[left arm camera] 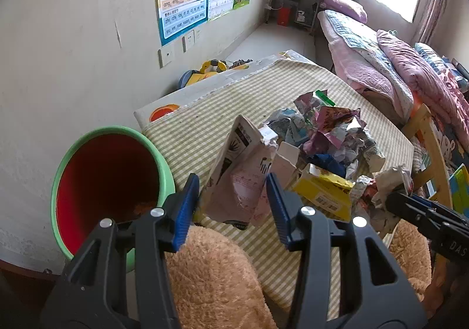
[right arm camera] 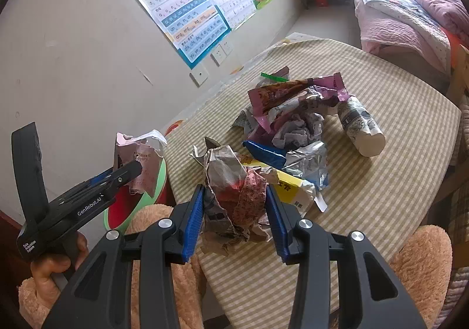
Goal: Collect trash
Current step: 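Carry the pink carton and foil wrapper toward the red bin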
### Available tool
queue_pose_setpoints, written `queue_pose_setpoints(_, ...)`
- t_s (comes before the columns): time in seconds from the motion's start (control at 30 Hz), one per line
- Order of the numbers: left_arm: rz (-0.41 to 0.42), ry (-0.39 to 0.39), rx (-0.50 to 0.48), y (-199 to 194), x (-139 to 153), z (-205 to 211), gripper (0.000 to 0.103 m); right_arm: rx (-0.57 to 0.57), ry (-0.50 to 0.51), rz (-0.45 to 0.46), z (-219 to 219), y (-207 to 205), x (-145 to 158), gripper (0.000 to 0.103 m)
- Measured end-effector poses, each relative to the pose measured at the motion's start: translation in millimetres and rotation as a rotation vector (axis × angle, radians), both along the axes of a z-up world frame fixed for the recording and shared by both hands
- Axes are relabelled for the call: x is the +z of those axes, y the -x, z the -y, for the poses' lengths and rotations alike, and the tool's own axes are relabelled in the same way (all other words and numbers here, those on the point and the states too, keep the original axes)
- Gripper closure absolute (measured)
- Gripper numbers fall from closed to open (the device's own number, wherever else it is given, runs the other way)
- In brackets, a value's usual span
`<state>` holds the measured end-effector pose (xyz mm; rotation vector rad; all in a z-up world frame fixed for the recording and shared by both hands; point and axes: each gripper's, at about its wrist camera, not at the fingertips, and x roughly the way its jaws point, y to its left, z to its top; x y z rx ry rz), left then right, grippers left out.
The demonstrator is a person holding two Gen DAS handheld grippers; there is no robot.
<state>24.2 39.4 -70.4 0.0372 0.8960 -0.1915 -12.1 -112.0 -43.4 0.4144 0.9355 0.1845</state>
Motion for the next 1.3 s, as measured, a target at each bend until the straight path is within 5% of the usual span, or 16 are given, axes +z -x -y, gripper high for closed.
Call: queue_pose_setpoints(1.3,-0.050,0.092,0.174,1.9,-24.2,-99.2,0.057,0.171,0.099,-0.018,-87.2,-23.8,6.8,0.063)
